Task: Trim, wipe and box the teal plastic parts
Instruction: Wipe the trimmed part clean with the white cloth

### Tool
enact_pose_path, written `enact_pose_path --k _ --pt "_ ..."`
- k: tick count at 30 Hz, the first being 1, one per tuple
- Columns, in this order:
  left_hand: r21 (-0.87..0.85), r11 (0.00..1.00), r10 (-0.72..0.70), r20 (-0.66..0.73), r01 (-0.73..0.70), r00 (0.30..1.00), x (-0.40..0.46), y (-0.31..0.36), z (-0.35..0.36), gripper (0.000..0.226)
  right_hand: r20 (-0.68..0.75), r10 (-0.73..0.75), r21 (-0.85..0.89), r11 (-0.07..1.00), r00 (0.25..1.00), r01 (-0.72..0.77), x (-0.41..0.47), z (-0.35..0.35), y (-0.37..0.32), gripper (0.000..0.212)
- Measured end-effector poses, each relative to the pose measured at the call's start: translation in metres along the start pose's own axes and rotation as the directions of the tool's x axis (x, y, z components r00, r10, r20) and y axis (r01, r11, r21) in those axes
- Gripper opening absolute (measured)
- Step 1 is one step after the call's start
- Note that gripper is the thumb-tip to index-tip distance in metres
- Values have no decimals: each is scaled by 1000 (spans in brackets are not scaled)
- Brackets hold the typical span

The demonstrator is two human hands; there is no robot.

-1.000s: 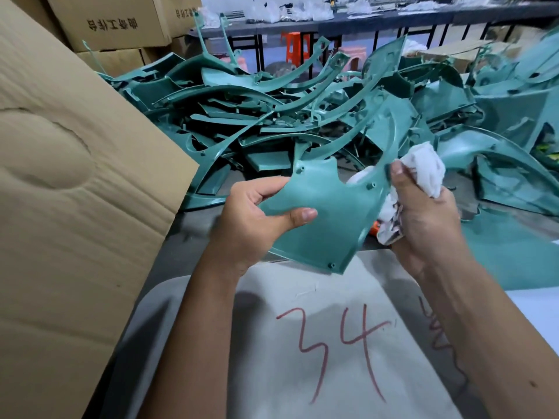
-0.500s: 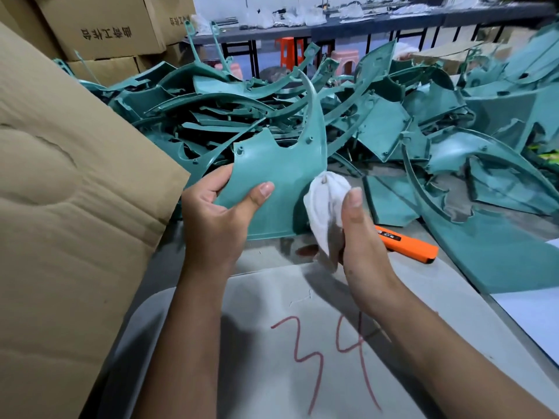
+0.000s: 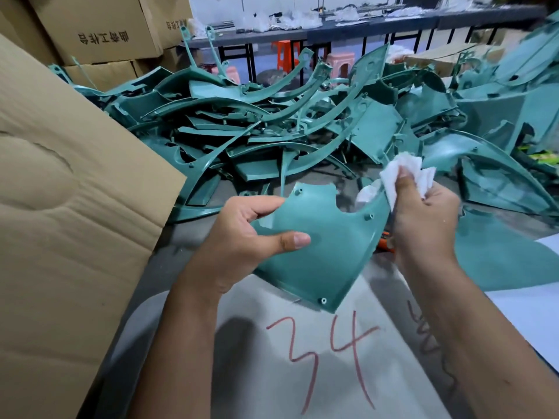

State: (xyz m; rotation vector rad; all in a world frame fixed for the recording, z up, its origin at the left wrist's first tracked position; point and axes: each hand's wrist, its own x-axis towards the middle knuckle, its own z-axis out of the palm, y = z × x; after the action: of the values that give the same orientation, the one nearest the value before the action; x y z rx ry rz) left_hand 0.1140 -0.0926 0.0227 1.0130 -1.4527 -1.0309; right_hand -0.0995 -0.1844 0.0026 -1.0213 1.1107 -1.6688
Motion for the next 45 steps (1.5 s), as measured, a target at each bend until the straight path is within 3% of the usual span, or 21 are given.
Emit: enact_pose_path --k 4,6,10,12,18,21,23,26,28,32,37,41,45 --pt "-33 999 -41 7 41 999 -3 0 -7 35 -55 139 32 990 989 -137 14 -6 1 43" --pt "-39 997 -65 -27 64 997 -2 -3 -10 36 58 187 9 982 981 -188 9 -4 -1 47" --pt "-7 999 -35 -174 34 984 0 -10 -11 32 336 190 27 977 922 -211 -14 5 -1 35" --pt "28 1000 13 -244 -6 970 2 -12 -9 30 382 189 20 977 905 -212 -21 9 5 31" --pt "28 998 66 -351 -60 934 8 -15 -6 29 329 116 141 975 937 -170 -30 19 10 32" --pt "-243 969 -82 -454 -35 887 14 -21 -2 32 251 88 243 958 964 -151 -25 19 6 14" --pt "-445 894 -174 -435 -43 883 17 -24 5 43 182 120 314 934 976 -173 -18 16 2 12" --pt "-529 848 -197 -339 -13 920 24 -27 31 39 165 193 406 880 967 -245 -16 16 -1 18" --pt "-452 892 -158 -300 5 941 26 -28 48 33 195 196 420 869 961 -262 -19 18 -1 15" --pt "-244 968 -121 -231 63 965 23 -24 42 55 187 249 358 884 950 -302 -19 16 -3 18" --pt "-205 961 -219 -146 187 965 9 -20 8 52 186 327 278 887 926 -369 -12 9 -1 20" --pt "-150 965 -231 -97 215 968 1 -21 -7 38 172 386 326 846 907 -422 -3 5 -8 27" --pt "-215 957 -198 6 194 980 -11 -17 -23 42 88 488 366 795 868 -484 26 -16 -12 25"
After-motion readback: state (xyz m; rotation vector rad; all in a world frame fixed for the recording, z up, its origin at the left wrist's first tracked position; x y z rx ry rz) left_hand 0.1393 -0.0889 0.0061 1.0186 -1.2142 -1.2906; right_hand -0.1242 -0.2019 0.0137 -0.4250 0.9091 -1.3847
